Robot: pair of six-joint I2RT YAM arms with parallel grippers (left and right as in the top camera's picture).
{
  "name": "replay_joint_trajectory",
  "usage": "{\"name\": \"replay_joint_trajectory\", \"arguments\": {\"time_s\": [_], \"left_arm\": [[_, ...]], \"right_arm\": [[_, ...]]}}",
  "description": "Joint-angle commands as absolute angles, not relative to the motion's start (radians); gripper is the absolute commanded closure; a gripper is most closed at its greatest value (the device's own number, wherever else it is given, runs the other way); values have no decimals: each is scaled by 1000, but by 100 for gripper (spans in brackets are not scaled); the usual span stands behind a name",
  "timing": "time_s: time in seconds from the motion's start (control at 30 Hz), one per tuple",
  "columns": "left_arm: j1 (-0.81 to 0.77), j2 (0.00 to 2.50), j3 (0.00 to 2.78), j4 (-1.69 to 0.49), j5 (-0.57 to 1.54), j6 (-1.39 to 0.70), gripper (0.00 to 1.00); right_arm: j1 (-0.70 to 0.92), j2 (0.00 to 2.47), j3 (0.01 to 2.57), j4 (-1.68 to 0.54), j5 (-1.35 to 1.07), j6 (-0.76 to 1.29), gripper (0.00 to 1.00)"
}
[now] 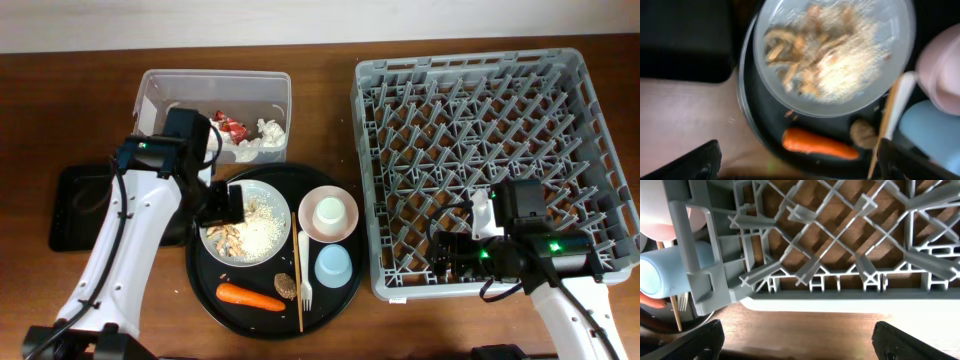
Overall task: Sort waste into correct bins and load items into the dishwasher rack
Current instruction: 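Carry the red wrapper to the clear bin and release it, then grasp the light-blue cup with the right gripper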
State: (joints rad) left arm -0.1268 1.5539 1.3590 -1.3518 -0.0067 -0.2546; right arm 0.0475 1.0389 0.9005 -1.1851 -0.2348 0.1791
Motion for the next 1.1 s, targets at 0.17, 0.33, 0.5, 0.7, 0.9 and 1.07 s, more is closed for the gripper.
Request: {"name": "replay_joint_trajectory", "arguments": {"time_s": [0.17, 0.33, 0.5, 0.7, 0.9, 1.07], "left_arm": [[-123, 1542, 1355, -1401, -102, -299, 1], [-99, 1542, 1355, -1404, -102, -307, 1], [-84, 1542, 1355, -1393, -102, -306, 1], [-84, 1542, 1355, -1370, -102, -306, 1], [-84, 1542, 1355, -1366, -102, -306, 1], [-84, 1542, 1355, -1365, -102, -306, 1]], "right_arm": [[99, 1036, 975, -1219, -256, 202, 2], [247, 1067, 1102, -1220, -221, 253, 2], [466, 1201, 1256, -1235, -143, 295, 2], [738, 1397, 1308, -1204, -68, 305, 2], [909, 1689, 1308, -1077, -25, 411, 2], [909, 1776, 1301, -1007, -13, 455, 2]]}}
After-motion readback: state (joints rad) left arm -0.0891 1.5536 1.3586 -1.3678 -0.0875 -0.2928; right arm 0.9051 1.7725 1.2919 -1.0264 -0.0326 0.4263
